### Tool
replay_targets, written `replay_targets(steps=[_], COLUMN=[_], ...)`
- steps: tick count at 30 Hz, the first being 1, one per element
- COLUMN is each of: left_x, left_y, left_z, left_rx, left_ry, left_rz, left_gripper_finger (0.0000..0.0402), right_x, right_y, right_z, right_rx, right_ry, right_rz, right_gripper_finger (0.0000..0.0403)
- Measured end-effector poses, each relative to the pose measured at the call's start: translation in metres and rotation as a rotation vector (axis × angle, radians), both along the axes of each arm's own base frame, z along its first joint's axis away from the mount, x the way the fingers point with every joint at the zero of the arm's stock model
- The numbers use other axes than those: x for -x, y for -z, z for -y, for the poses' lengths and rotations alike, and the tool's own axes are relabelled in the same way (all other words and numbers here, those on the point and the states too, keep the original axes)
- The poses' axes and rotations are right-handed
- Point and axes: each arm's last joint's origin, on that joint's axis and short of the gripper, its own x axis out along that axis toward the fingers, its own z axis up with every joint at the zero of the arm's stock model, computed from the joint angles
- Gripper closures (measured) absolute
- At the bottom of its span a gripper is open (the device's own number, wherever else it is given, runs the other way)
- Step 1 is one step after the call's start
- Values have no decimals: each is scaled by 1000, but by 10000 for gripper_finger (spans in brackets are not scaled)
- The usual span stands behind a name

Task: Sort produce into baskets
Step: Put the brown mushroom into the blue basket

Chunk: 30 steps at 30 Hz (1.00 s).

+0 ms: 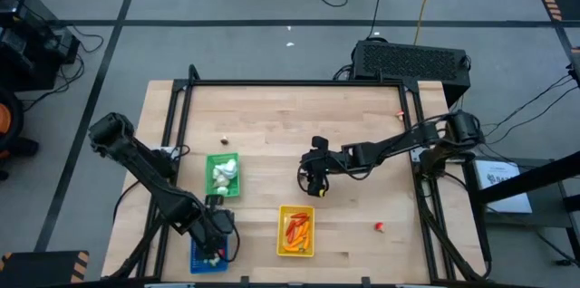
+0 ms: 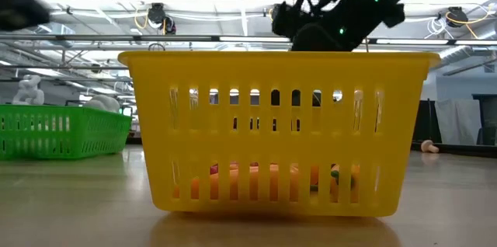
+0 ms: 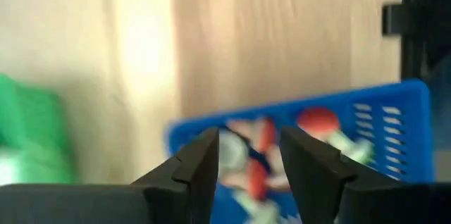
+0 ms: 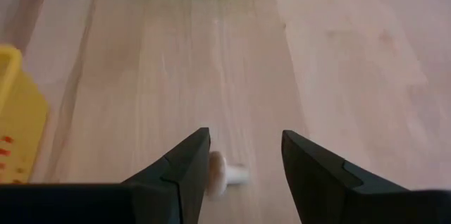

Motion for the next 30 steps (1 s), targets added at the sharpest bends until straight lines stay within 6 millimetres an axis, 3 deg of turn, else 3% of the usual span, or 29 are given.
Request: replay_targets(steps=[5, 14, 21, 30], left_x=[4, 41, 68, 83], left_y=[-27, -69, -44, -2], left_z=[-20, -70, -100, -128], left_rx=[-148, -383, -378, -493], left_ry=[60, -26, -127, -350], left_rz=[214, 465, 650, 857], left_gripper_finger=[245, 245, 245, 245], right_x=[-6, -5, 1, -1], right_y=[20, 22, 31, 52], right_z=[-2, -9, -8, -7], right_rx=[-25, -49, -54, -59], right_ry=[-11, -6, 13, 16], right_rz=[-38, -47, -35, -32], right_gripper_finger=[234, 234, 234, 234])
